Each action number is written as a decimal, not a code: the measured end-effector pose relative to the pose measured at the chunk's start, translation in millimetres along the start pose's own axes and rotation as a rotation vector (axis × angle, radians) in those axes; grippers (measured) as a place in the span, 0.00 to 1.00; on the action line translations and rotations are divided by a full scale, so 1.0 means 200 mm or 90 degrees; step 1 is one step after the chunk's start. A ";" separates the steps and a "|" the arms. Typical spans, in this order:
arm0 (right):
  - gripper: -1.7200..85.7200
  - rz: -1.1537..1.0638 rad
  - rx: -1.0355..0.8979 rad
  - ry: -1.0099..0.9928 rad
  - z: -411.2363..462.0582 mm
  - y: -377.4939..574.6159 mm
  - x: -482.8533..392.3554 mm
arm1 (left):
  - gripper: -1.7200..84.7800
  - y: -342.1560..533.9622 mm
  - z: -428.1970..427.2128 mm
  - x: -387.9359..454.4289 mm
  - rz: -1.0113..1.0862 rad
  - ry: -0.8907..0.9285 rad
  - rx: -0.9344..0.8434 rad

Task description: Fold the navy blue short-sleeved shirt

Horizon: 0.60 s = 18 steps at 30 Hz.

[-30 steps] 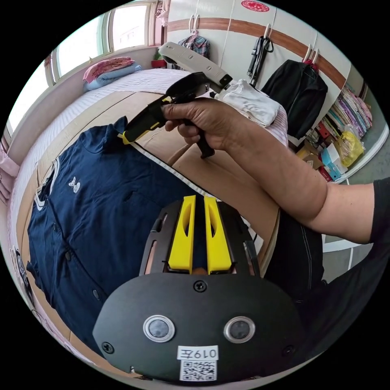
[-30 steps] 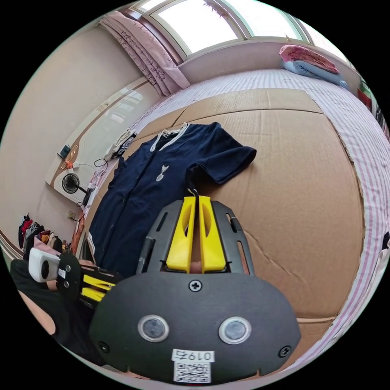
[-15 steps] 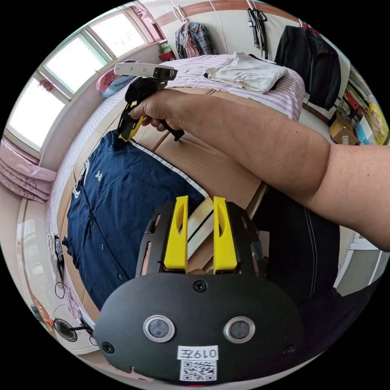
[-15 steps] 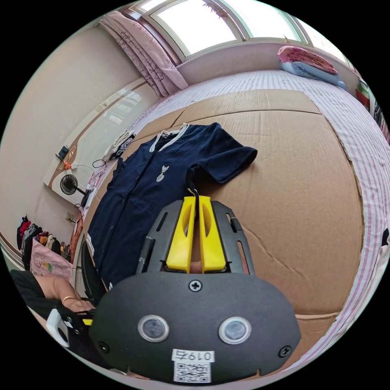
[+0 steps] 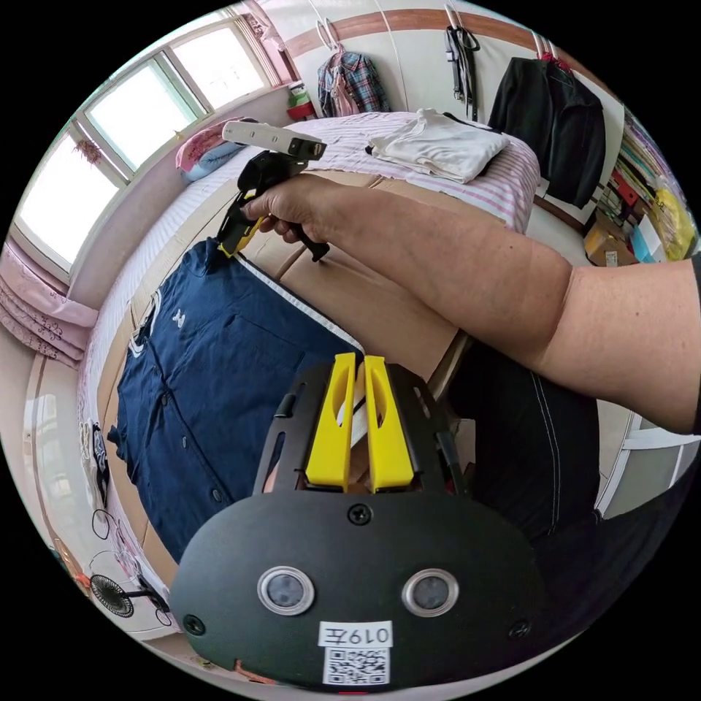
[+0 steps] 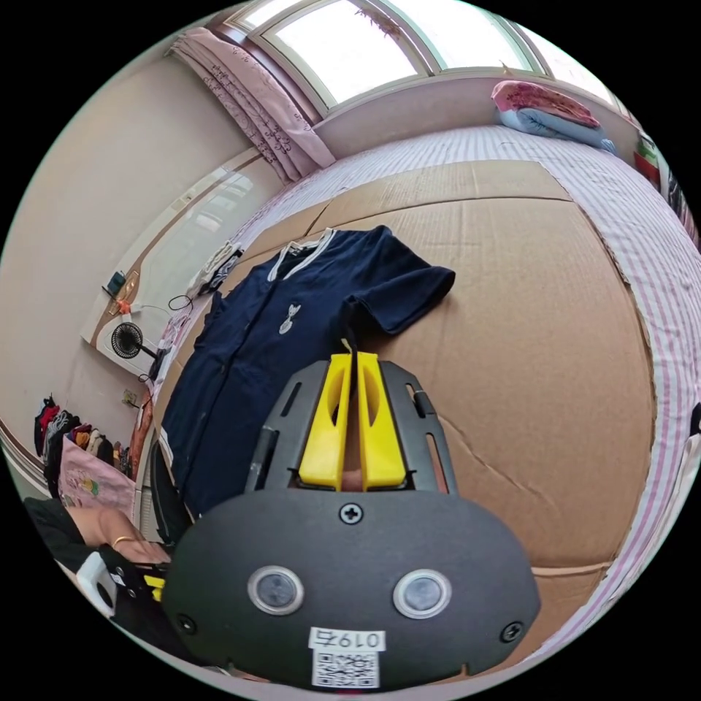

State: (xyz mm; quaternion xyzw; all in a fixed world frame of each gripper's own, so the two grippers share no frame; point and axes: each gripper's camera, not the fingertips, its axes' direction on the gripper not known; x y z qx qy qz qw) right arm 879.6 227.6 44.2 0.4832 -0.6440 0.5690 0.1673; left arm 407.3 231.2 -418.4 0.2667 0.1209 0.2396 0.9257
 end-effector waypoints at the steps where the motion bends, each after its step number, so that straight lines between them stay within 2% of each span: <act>1: 0.02 0.004 -0.006 0.008 0.00 -0.02 0.03 | 0.03 0.00 0.01 0.01 0.005 0.001 -0.005; 7: 0.02 0.036 -0.023 -0.002 -0.01 -0.08 0.27 | 0.03 0.00 0.03 0.10 0.045 -0.018 -0.024; 12: 0.02 0.074 -0.031 -0.084 -0.01 -0.11 0.55 | 0.03 0.01 0.04 0.06 0.010 0.013 -0.025; 18: 0.02 0.127 -0.007 -0.147 0.01 -0.12 0.89 | 0.03 0.05 0.03 0.07 0.018 -0.017 -0.020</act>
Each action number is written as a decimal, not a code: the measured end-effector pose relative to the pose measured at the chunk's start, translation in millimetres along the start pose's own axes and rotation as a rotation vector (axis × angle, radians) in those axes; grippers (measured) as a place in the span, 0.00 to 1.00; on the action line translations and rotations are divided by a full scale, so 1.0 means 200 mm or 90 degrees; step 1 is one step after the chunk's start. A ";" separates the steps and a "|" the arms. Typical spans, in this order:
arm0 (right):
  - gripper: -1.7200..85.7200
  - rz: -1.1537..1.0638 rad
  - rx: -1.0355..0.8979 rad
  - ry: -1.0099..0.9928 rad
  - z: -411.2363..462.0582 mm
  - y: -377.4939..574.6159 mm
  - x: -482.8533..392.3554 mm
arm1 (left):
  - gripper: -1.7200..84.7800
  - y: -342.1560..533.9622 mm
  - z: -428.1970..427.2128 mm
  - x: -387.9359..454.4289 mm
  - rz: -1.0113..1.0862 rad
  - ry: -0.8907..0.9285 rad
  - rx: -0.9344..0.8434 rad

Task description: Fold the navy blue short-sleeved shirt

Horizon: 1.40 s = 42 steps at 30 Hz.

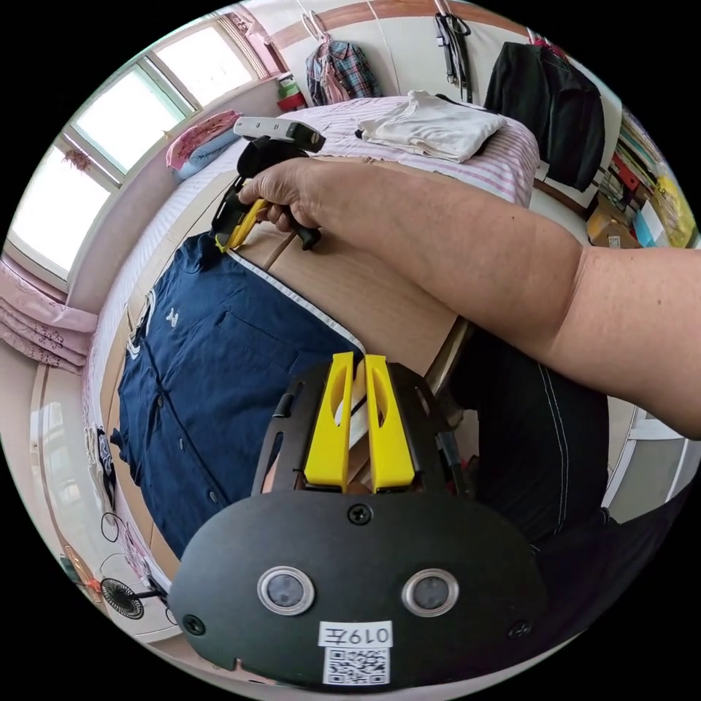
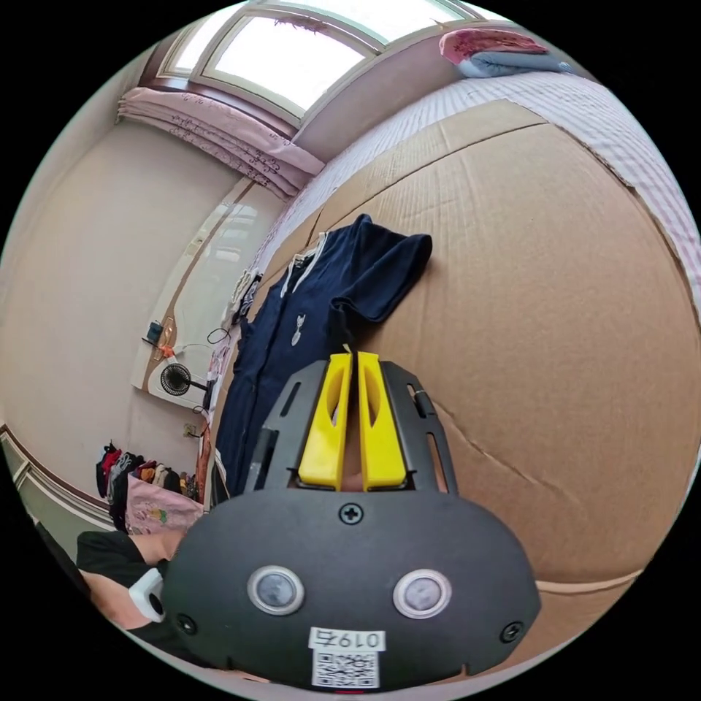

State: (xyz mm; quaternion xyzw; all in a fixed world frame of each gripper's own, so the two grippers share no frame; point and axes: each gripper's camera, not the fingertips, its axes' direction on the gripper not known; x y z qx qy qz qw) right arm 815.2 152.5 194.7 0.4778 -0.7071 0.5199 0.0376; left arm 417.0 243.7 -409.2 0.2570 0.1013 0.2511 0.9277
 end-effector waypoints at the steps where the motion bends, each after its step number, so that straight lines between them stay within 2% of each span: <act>1: 0.02 0.005 0.001 -0.007 0.00 -0.01 0.06 | 0.03 0.00 0.00 0.00 0.007 -0.007 0.000; 8: 0.02 -0.039 -0.019 0.050 0.02 -0.11 0.31 | 0.04 0.08 0.00 -0.05 0.025 -0.028 -0.005; 16: 0.02 -0.022 -0.030 0.003 0.06 -0.17 0.81 | 0.04 0.22 0.02 -0.16 -0.005 -0.063 0.008; 21: 0.05 -0.045 -0.049 -0.017 0.11 -0.17 1.11 | 0.06 0.44 -0.06 -0.42 -0.053 0.024 0.086; 25: 0.08 -0.051 -0.036 0.014 0.05 -0.11 1.38 | 0.06 0.72 -0.18 -0.64 -0.080 0.043 0.175; 29: 0.09 -0.115 0.023 0.102 -0.04 0.04 1.40 | 0.05 1.21 -0.25 -1.02 -0.201 -0.075 0.198; 32: 0.08 -0.222 0.034 0.074 0.06 0.25 1.27 | 0.04 1.66 -0.23 -1.42 -0.362 -0.157 0.155; 34: 0.08 -0.264 0.033 0.048 0.19 0.39 1.23 | 0.04 1.94 -0.21 -1.69 -0.457 -0.141 0.138; 36: 0.08 -0.291 0.010 0.034 0.38 0.51 1.21 | 0.04 2.24 -0.19 -2.04 -0.552 -0.067 0.141; 42: 0.09 -0.352 -0.091 -0.031 1.08 0.75 1.15 | 0.04 2.61 -0.01 -2.78 -0.648 0.047 0.259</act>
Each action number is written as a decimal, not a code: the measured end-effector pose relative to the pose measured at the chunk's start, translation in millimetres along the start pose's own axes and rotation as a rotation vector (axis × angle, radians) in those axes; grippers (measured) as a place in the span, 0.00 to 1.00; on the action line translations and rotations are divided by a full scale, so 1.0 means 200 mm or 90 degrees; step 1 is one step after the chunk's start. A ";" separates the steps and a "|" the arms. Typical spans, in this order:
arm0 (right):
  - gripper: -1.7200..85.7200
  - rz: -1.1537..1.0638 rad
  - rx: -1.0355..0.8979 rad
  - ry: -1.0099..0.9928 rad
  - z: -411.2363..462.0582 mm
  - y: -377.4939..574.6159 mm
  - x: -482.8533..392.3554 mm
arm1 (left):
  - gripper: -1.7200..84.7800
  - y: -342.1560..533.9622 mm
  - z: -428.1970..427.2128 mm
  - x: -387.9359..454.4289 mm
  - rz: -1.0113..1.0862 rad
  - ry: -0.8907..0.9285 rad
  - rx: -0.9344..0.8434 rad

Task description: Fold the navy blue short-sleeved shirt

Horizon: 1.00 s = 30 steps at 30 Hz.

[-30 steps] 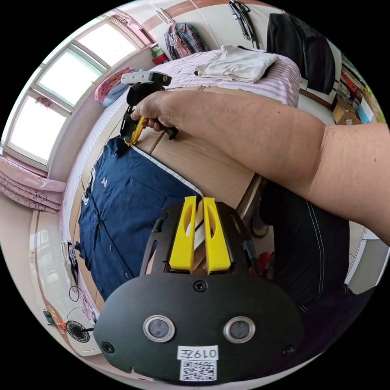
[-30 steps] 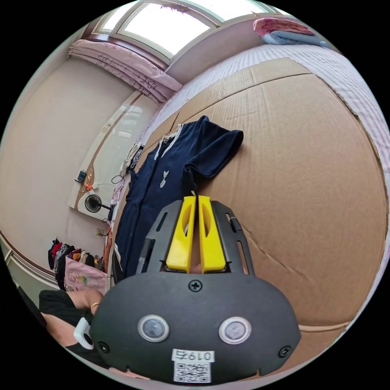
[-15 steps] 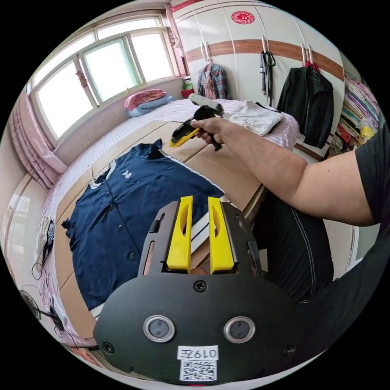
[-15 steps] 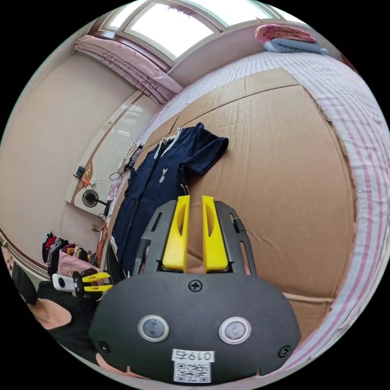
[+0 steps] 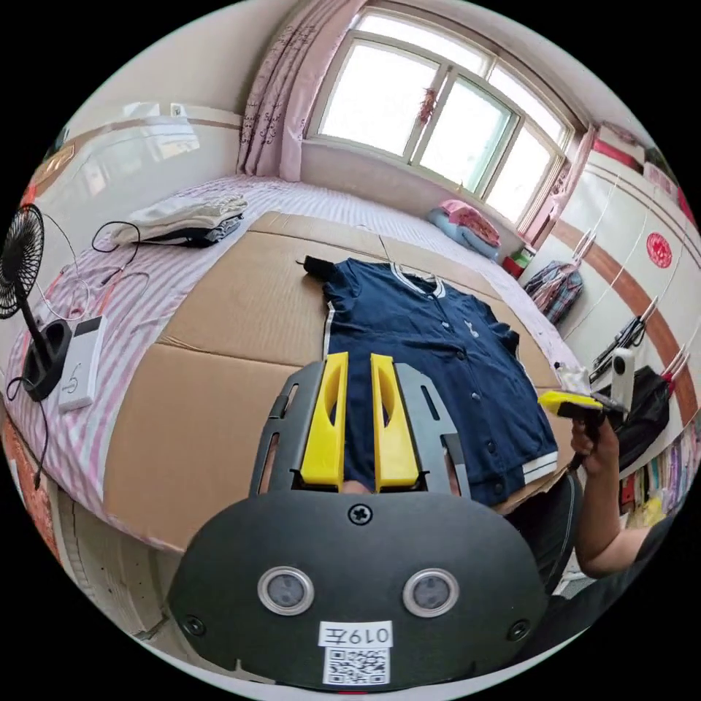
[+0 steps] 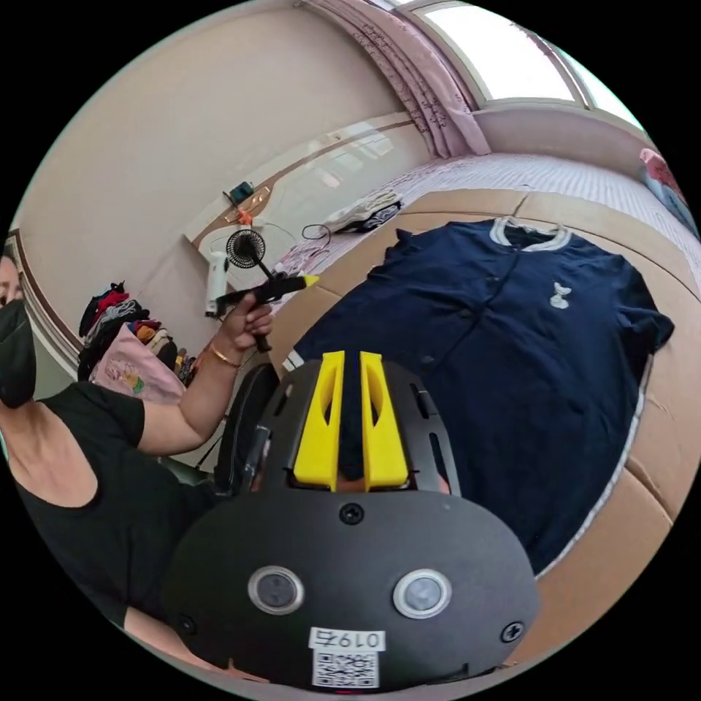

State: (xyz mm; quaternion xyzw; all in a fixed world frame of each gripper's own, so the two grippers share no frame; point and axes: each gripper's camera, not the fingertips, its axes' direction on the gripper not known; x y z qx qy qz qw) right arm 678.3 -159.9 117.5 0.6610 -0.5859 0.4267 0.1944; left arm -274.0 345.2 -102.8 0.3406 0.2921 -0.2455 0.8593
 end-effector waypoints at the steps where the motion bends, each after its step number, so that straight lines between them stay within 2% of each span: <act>1: 0.11 -0.034 -0.003 -0.002 0.14 0.01 -0.05 | 0.05 -0.05 0.04 -0.07 -0.006 0.006 -0.005; 4: 0.11 -0.124 0.012 0.065 0.49 0.08 -0.17 | 0.06 -0.32 0.26 -0.39 -0.039 0.013 -0.053; 6: 0.10 -0.183 0.016 0.132 0.71 0.15 -0.24 | 0.07 -0.51 0.45 -0.62 -0.063 0.113 -0.095; 9: 0.12 -0.215 -0.008 0.242 1.08 0.26 -0.22 | 0.08 -0.68 0.64 -0.80 -0.048 0.189 -0.134; 13: 0.17 -0.236 -0.097 0.214 1.45 0.39 -0.05 | 0.09 -0.81 0.82 -0.89 0.010 0.147 -0.179; 18: 0.20 -0.289 -0.150 0.280 1.73 0.60 0.20 | 0.09 -0.89 0.96 -1.05 0.029 0.260 -0.171; 19: 0.21 -0.295 -0.159 0.294 1.78 0.65 0.27 | 0.09 -0.90 0.97 -1.06 0.032 0.254 -0.178; 25: 0.17 -0.323 -0.201 0.352 2.05 0.84 0.62 | 0.06 -0.98 1.05 -1.18 0.041 0.245 -0.198; 30: 0.15 -0.273 -0.202 0.334 2.14 0.92 0.97 | 0.04 -1.03 1.08 -1.26 0.038 0.225 -0.183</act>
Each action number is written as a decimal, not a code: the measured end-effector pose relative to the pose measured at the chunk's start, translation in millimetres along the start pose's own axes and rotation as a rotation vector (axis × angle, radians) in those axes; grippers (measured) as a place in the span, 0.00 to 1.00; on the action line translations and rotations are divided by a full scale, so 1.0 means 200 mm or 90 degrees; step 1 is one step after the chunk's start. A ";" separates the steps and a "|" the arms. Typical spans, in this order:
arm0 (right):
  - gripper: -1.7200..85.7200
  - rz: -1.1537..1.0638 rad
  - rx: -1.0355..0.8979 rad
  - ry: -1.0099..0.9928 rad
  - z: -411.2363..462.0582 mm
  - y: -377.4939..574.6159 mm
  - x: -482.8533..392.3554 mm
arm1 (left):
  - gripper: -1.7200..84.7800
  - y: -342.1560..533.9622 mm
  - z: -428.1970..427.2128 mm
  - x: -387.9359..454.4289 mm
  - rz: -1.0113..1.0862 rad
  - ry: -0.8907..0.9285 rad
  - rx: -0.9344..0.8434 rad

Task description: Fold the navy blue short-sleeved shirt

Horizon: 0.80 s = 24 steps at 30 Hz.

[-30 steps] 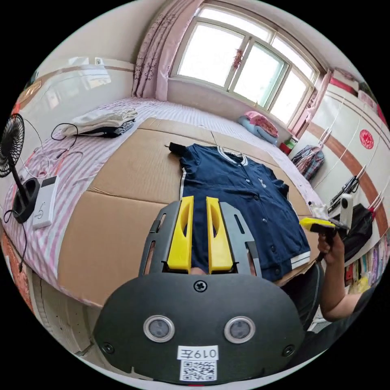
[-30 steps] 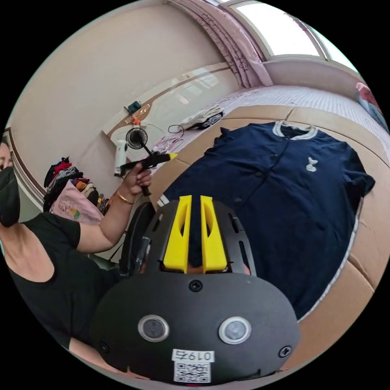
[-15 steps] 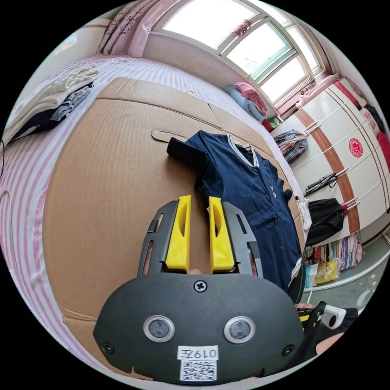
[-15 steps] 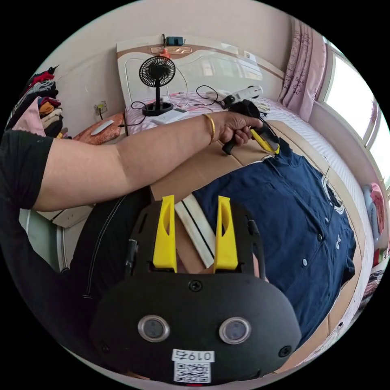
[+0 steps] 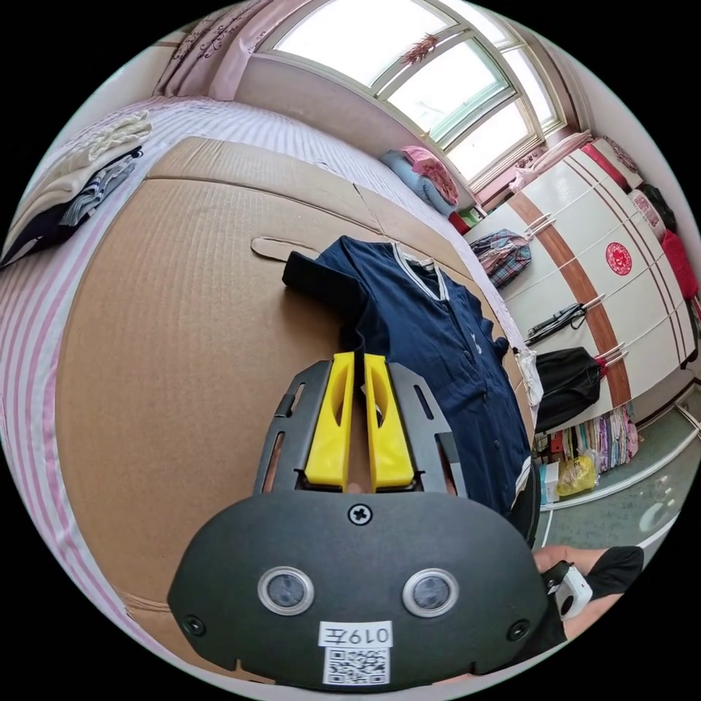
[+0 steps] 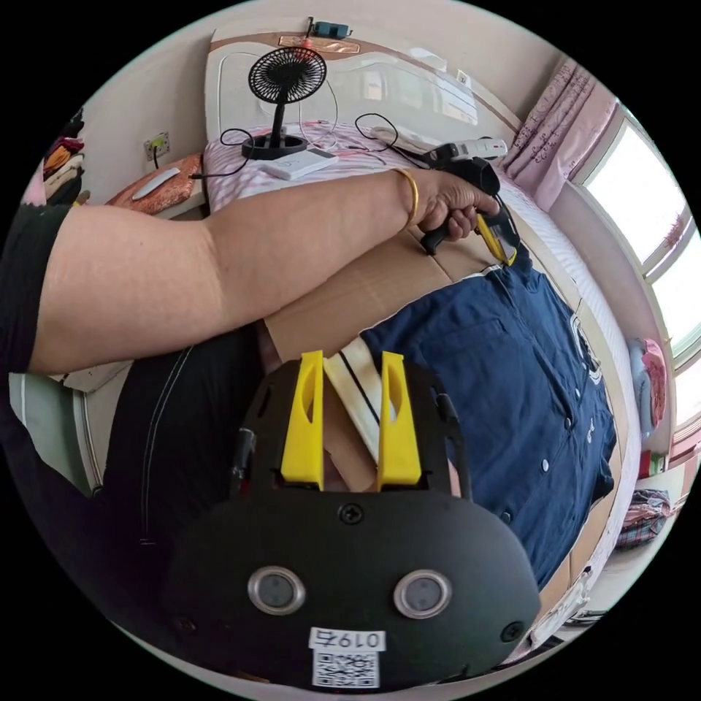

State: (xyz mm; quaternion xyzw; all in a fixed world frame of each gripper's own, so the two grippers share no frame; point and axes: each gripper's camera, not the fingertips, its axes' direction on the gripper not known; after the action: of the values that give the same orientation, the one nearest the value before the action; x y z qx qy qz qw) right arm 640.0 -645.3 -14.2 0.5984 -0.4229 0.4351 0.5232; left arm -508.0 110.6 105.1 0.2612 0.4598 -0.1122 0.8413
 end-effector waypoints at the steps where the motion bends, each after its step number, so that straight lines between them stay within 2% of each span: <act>1: 0.15 0.011 -0.001 -0.014 0.06 0.04 0.06 | 0.04 0.00 0.00 -0.01 0.000 -0.001 0.001; 4: 0.11 0.022 0.006 -0.018 0.20 0.15 0.20 | 0.03 -0.03 0.00 -0.04 0.000 -0.013 -0.002; 8: 0.05 0.019 0.007 0.039 0.38 0.31 0.33 | 0.03 -0.06 0.01 -0.08 -0.001 -0.017 0.003; 14: 0.03 0.007 0.046 0.037 0.52 0.53 0.57 | 0.03 -0.10 -0.02 -0.12 0.003 -0.024 0.035; 18: 0.02 0.000 0.029 -0.001 0.68 0.64 0.74 | 0.03 -0.13 0.01 -0.18 -0.003 -0.025 0.012; 24: 0.03 -0.064 0.007 0.042 0.88 0.79 0.90 | 0.03 -0.17 0.08 -0.14 0.002 -0.108 -0.033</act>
State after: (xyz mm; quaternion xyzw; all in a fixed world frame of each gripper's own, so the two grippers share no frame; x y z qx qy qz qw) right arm 549.8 -843.7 187.4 0.6072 -0.3725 0.4298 0.5549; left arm -526.8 72.7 123.6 0.2293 0.3889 -0.1204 0.8841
